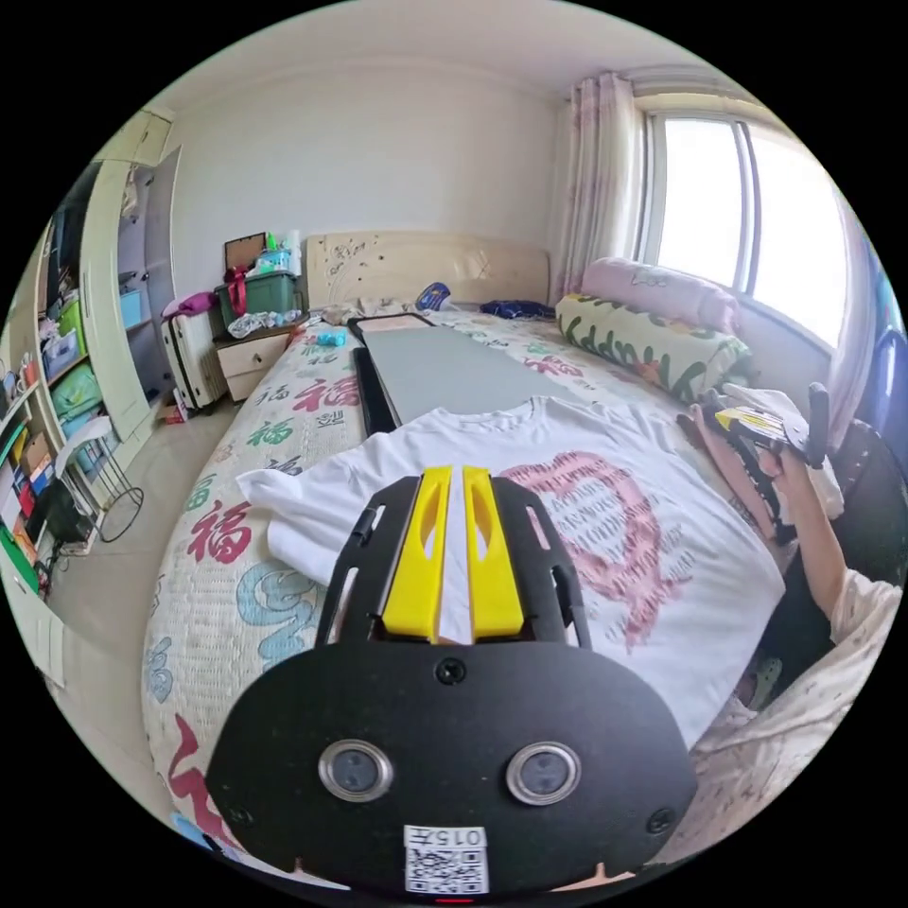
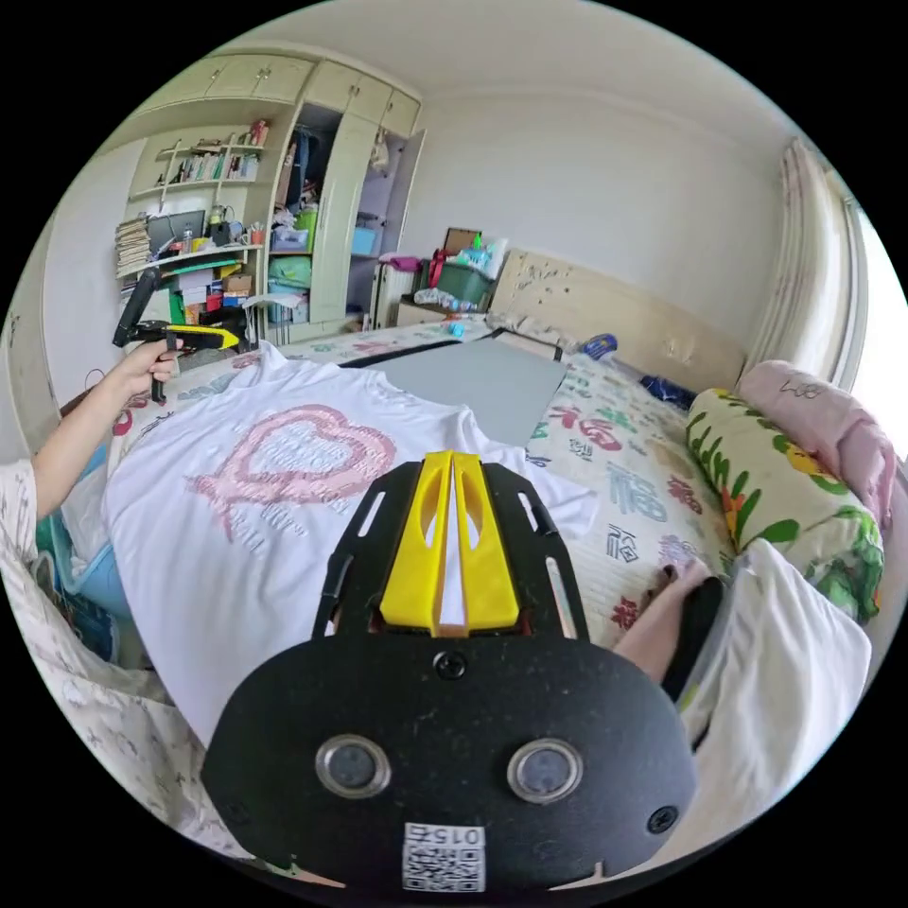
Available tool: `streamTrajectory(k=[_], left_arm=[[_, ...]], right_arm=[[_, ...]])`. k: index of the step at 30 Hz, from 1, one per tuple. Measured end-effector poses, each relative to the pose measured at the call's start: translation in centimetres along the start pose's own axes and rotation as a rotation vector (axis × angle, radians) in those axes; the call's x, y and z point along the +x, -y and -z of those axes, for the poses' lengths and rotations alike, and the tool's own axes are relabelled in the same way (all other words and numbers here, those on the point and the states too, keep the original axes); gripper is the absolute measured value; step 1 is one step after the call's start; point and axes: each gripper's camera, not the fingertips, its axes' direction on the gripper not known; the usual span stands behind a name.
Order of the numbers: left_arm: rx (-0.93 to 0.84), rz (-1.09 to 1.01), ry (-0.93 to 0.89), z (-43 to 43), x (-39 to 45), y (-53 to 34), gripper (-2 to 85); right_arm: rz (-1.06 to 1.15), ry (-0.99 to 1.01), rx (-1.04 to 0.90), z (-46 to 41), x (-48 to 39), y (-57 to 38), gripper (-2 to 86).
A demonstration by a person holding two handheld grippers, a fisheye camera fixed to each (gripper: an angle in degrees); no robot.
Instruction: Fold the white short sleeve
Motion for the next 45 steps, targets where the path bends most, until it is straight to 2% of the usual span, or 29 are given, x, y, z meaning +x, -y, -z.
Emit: streamTrajectory(k=[2, 6, 9, 15, 17, 20, 26, 31, 33, 36, 42, 45], left_arm=[[-0.081, 0.02, 0.059, -7.2, 0.7, 3.1, 0.0], [-0.179, -0.041, 0.22, -16.0, 3.7, 5.8, -0.3], [-0.237, -0.09, 0.282, -21.7, 5.9, 6.8, 0.2], [-0.269, -0.005, 0.284, -29.5, 7.0, 7.9, -0.1], [-0.309, -0.044, 0.329, -33.0, 9.0, 7.7, -0.2], [-0.384, -0.105, 0.393, -37.3, 11.1, 7.8, -0.3], [-0.367, -0.082, 0.431, -40.9, 11.0, 8.6, -0.6], [-0.357, -0.052, 0.425, -43.2, 10.1, 9.6, -0.8], [-0.411, -0.048, 0.449, -45.1, 9.6, 9.8, -0.8], [-0.402, -0.107, 0.496, -46.4, 10.5, 9.9, -0.9], [-0.397, -0.136, 0.533, -47.3, 10.6, 9.8, -0.9], [-0.394, -0.163, 0.579, -47.3, 11.2, 9.3, -0.9]], right_arm=[[-0.05, 0.045, -0.09, -7.7, 0.9, 4.6, -0.9], [-0.141, 0.167, -0.188, -16.9, 2.1, 9.9, -0.9], [-0.125, 0.125, -0.247, -22.3, 1.6, 13.6, -1.0], [-0.159, 0.044, -0.361, -31.6, 1.9, 17.1, -1.0], [-0.145, 0.036, -0.47, -35.4, 1.8, 18.4, -1.0], [-0.129, -0.035, -0.486, -37.7, 2.3, 20.1, -1.0], [-0.165, -0.061, -0.405, -40.3, 5.0, 20.6, -1.0], [-0.127, -0.15, -0.418, -42.7, 5.3, 22.0, -0.8], [-0.103, -0.182, -0.425, -43.6, 5.4, 22.4, -0.7], [-0.083, -0.215, -0.428, -44.5, 6.2, 22.7, -0.6], [-0.169, -0.129, -0.392, -43.0, 11.1, 21.3, -0.9], [-0.206, -0.014, -0.384, -41.1, 14.4, 20.2, -0.8]])
